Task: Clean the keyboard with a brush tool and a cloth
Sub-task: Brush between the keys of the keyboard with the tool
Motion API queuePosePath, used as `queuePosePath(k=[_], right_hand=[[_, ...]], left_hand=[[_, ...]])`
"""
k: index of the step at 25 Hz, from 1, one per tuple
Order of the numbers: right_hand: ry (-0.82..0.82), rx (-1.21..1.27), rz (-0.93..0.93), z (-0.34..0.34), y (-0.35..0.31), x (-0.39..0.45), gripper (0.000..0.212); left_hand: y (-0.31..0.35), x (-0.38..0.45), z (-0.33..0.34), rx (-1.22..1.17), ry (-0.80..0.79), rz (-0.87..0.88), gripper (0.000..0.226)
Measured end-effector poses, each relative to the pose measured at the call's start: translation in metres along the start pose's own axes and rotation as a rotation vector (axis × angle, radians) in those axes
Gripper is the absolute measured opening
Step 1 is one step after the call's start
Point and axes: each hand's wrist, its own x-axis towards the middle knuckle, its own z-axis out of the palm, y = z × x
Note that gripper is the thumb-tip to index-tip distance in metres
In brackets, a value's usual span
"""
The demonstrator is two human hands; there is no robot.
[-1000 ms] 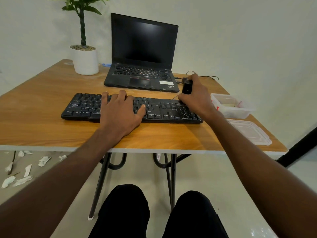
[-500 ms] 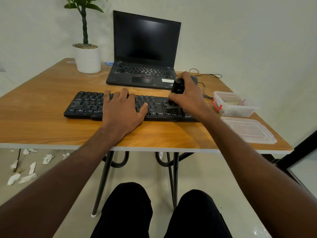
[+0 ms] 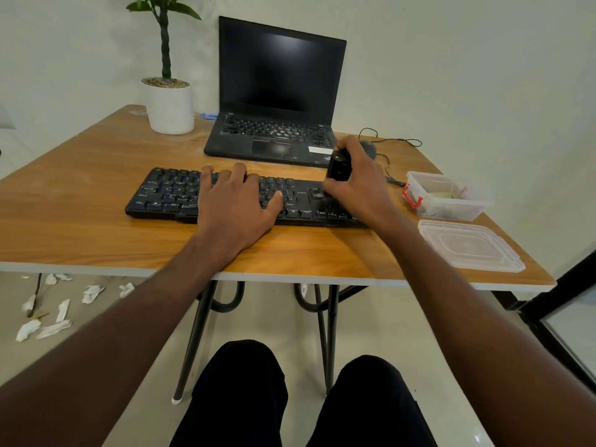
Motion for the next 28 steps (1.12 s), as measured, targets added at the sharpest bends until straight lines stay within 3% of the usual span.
queuePosePath(k=[3,9,11,14,18,24,28], right_hand=[[0.075,-0.230,0.003,-0.010,0.004,0.007,0.056],[0.010,0.130,-0.065,0.006,0.004,-0.005,0.053],[-0.007,0.073,-0.012,-0.005,0.011,0.000,0.053],[0.104,-0.126,0.041,-0.018,0.018,0.010,0.052],[-0.011,0.067,0.085,-0.017,0.022,0.008,0.055],[0.131,-0.324,0.156,-0.043,0.033,0.016,0.054],[0.030,-0.252,0.089,-0.027,0.025,0.006,0.054]], left_hand=[[0.000,0.000,0.000,0.002,-0.004,-0.008,0.078],[0.000,0.000,0.000,-0.005,0.013,-0.006,0.077],[0.000,0.001,0.000,-0.004,0.012,-0.004,0.076],[0.001,0.000,0.000,0.002,0.000,-0.010,0.076],[0.001,-0.001,-0.001,-0.007,0.014,-0.008,0.076],[0.000,-0.001,-0.003,-0.002,0.005,-0.007,0.077],[0.000,-0.001,-0.002,0.001,0.005,-0.006,0.076]])
